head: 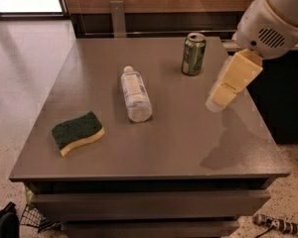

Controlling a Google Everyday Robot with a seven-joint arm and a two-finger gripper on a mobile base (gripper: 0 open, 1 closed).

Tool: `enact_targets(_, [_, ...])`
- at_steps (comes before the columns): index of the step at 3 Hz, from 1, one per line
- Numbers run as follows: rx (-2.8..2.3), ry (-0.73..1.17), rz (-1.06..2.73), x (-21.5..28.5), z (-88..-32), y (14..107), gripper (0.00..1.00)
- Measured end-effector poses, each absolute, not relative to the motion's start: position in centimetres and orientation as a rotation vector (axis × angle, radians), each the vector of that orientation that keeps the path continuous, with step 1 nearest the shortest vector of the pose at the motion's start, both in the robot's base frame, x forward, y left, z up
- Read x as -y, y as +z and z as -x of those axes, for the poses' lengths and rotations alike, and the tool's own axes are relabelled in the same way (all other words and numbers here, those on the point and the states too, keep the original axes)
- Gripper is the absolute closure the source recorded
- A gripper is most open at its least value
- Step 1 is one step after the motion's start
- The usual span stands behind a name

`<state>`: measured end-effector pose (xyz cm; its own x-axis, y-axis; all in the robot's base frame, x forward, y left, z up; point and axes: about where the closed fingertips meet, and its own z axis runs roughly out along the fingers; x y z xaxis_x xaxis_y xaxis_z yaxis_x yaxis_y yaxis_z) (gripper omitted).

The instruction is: Place blue plastic bottle upright

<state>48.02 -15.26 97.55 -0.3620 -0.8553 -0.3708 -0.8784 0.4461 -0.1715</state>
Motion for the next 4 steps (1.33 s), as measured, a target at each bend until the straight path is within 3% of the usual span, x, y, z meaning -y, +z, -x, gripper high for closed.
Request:
enact_targets(2, [-2.432,0.168,1.139,10.3,-54.0,97.6,0.0])
enact_targets(4, [-2.438,0.205,1.105,9.7,-54.6,97.3,0.0])
